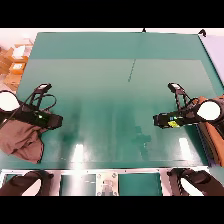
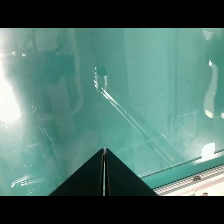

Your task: Fold the shirts.

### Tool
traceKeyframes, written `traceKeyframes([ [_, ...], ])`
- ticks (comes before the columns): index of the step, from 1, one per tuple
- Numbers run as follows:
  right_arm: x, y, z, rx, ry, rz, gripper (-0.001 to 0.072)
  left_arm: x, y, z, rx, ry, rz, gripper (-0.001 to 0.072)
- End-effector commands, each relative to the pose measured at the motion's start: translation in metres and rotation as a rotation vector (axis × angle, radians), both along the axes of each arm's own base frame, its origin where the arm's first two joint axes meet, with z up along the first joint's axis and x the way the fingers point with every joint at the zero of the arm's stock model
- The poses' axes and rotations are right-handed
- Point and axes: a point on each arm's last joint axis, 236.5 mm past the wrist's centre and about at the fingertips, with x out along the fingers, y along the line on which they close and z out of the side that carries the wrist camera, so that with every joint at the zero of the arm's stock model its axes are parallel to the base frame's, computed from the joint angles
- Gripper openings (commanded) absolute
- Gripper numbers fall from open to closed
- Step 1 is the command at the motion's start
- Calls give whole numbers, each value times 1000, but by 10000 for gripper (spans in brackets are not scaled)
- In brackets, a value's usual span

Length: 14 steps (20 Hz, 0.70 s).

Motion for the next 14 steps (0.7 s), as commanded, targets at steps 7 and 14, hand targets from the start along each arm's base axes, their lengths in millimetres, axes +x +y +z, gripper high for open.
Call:
traceKeyframes([
  [7, 0, 0, 0, 0, -1, 1, 14, 0, 0, 0, 0, -1, 0, 22],
  [14, 4, 1, 1, 4, -17, -3, 13, 32, -1, 7, -11, -131, 43, 22],
])
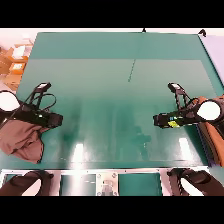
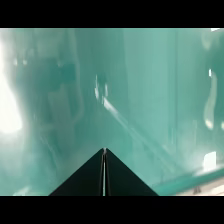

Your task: Fold the shirts.

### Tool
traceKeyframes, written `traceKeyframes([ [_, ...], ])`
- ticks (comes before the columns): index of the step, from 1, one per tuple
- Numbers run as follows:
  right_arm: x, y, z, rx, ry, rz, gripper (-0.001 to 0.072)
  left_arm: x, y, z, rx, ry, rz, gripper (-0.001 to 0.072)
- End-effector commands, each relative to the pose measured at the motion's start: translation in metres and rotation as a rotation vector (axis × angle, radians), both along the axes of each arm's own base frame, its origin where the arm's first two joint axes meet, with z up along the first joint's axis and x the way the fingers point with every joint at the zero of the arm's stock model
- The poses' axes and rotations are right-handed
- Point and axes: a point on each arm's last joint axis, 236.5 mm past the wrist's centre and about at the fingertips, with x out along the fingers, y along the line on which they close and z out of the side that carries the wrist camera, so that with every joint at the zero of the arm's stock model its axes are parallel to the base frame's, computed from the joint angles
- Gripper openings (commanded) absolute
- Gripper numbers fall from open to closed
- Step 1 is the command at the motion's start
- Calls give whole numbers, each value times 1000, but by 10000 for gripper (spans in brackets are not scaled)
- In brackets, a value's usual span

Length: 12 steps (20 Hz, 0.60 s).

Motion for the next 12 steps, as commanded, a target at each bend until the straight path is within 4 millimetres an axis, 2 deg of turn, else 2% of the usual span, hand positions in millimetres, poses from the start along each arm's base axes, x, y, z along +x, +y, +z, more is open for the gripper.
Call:
traceKeyframes([
  [1, 4, 1, 1, 3, -16, -3, 13, 22, 0, 5, -7, -90, 30, 22],
  [4, 17, 2, 6, 16, -75, -17, 13, 22, -4, 7, -32, -82, 59, 21],
  [5, 17, 2, 6, 15, -75, -17, 13, 21, 6, 5, 5, -64, 100, 20],
  [6, 17, 2, 6, 15, -76, -17, 14, 21, 34, 4, 119, -54, 146, 21],
  [7, 20, 3, 6, 17, -85, -20, 14, 19, 71, 8, 273, -49, 184, 22],
  [8, 22, 3, 8, 20, -97, -23, 14, 17, 110, 17, 439, -53, 191, 80],
  [9, 24, 3, 8, 21, -102, -24, 60, 16, 139, 25, 558, -61, 201, 590],
  [10, 25, 3, 8, 22, -107, -25, 272, 17, 166, 32, 651, -72, 247, 720],
  [11, 26, 3, 9, 22, -111, -26, 539, 16, 180, 33, 681, -67, 269, 720],
  [12, 27, 3, 9, 23, -114, -27, 563, 14, 189, 26, 678, -47, 300, 720],
])
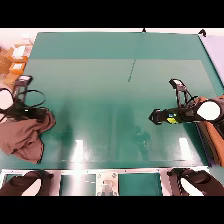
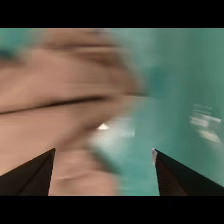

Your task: Fold the shirts.

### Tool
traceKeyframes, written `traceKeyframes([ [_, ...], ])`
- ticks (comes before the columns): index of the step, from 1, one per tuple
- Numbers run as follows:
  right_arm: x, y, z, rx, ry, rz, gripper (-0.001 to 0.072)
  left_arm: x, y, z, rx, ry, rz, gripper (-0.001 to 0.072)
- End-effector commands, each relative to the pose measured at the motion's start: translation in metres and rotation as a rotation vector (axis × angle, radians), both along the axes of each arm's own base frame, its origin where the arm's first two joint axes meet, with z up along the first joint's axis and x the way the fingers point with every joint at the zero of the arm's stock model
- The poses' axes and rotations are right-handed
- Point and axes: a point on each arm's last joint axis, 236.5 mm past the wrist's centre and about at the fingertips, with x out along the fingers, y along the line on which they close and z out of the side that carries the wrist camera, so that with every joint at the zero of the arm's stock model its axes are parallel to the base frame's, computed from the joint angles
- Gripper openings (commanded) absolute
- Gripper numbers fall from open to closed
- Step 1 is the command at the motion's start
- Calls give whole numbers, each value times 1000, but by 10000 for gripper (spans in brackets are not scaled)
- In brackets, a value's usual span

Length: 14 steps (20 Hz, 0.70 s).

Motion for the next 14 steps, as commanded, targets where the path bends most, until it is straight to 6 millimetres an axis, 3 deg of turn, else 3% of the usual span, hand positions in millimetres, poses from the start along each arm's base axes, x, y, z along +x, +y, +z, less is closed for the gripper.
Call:
traceKeyframes([
  [1, 5, 1, 2, 4, -20, -5, 563, -11, 70, -2, 189, 36, 131, 720],
  [5, 8, 0, 3, 4, -35, -8, 563, -40, 81, -80, 145, 215, -6, 720],
  [9, 13, 2, 6, 12, -59, -14, 563, -20, 95, -111, 173, 203, -97, 699],
  [10, 13, 2, 6, 12, -59, -14, 563, -12, 98, -114, 191, 183, -117, 516],
  [11, 13, 2, 6, 12, -59, -14, 563, -5, 99, -115, 201, 164, -131, 228],
  [12, 13, 2, 6, 12, -59, -14, 563, 0, 100, -114, 209, 149, -154, 20],
  [14, 13, 1, 6, 12, -59, -14, 562, 8, 98, -105, 195, 124, -133, 20],
])
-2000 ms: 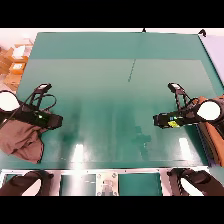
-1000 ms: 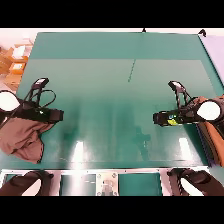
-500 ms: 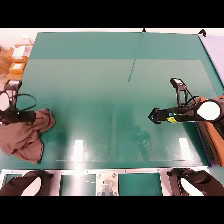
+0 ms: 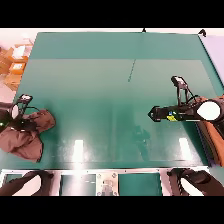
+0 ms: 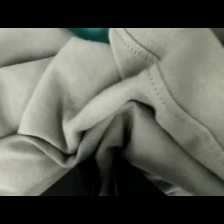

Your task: Fold the shirts.

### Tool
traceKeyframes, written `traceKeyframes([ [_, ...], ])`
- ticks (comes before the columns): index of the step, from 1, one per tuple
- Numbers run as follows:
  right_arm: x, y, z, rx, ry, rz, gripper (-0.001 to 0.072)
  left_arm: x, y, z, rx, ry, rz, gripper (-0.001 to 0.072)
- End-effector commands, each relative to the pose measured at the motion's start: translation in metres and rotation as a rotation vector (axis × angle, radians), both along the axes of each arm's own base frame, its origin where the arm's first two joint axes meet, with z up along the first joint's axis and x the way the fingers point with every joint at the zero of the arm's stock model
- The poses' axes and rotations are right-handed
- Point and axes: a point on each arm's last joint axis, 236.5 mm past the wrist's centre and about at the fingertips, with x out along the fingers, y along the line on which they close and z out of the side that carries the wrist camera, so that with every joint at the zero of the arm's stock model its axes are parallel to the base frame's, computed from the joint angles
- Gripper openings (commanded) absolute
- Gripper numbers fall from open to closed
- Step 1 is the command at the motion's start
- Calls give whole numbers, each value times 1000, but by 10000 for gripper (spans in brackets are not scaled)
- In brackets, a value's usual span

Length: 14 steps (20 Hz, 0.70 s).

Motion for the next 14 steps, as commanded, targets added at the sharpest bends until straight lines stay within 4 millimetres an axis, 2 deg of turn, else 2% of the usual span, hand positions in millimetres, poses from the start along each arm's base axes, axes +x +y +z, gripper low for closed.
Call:
traceKeyframes([
  [1, 1, 0, 1, 2, -5, -1, 557, 21, -1, 11, -15, -50, -12, 19],
  [2, 1, 0, 2, 3, -7, -3, 555, 29, -9, 26, -41, -61, 5, 19],
  [3, 2, -1, 4, 3, -8, -6, 550, 40, -24, 42, -77, -77, -5, 19],
  [4, 2, -3, 7, 2, -4, -8, 418, 54, -53, 65, -128, -102, -66, 18],
  [5, 1, -4, 11, -3, 1, -1, 207, 66, -86, 91, -181, -149, -126, 18],
  [6, 0, -6, 17, -9, 1, 7, 105, 78, -127, 120, -239, -212, -207, 18],
  [7, 2, -8, 24, -10, -5, 5, 48, 84, -173, 151, -316, -280, -288, 18],
  [9, 8, -12, 39, -14, -37, 12, 13, 82, -256, 194, -467, -361, -421, 18],
  [10, 11, -15, 45, -14, -44, 0, 13, 75, -294, 207, -526, -382, -492, 18],
  [11, 13, -20, 50, -13, -50, -13, 13, 67, -324, 209, -567, -387, -546, 18],
  [12, 15, -25, 53, -13, -54, -32, 13, 60, -349, 202, -597, -363, -579, 19],
  [14, 18, -35, 54, -14, -53, -66, 13, 49, -399, 176, -672, -287, -628, 20],
])
